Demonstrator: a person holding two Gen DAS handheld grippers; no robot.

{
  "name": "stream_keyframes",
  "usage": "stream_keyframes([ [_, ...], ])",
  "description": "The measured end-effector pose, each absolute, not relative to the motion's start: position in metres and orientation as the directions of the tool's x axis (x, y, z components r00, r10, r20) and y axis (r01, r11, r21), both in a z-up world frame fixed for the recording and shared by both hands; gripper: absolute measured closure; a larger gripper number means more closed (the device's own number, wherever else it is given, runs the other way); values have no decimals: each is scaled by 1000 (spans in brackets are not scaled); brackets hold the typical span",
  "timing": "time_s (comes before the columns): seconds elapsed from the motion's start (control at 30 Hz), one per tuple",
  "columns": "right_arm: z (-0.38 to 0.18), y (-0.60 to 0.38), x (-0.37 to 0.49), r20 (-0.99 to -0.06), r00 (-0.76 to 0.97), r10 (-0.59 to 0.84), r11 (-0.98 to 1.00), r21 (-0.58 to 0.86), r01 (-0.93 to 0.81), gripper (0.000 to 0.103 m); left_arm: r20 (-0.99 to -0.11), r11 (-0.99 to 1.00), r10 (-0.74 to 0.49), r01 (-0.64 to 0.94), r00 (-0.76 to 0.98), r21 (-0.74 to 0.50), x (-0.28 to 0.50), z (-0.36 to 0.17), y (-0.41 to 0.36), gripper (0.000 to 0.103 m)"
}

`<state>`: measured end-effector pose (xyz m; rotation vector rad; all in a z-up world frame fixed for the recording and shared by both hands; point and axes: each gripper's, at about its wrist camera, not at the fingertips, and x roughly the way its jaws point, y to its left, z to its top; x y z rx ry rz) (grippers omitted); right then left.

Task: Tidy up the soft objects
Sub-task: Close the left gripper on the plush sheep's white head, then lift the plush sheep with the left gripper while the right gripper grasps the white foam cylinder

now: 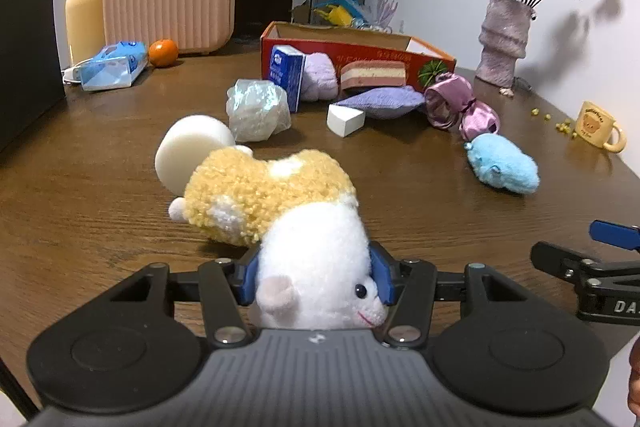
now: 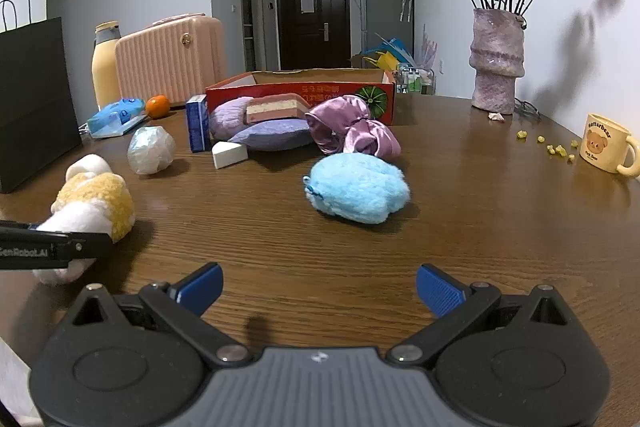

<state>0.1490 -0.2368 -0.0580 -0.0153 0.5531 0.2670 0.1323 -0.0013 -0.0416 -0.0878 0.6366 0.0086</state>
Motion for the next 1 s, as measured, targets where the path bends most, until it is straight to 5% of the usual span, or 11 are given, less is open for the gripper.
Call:
stream_keyframes([
  [0.6, -43, -198, 137, -505, 819, 274, 948, -5, -320, 0, -467, 995, -38, -11, 883, -102, 93, -23, 22, 52],
  [1.0, -42, -185, 133, -511, 817, 268, 943, -36, -332, 0, -590, 992, -60, -20, 805, -127, 108, -48, 34, 44],
])
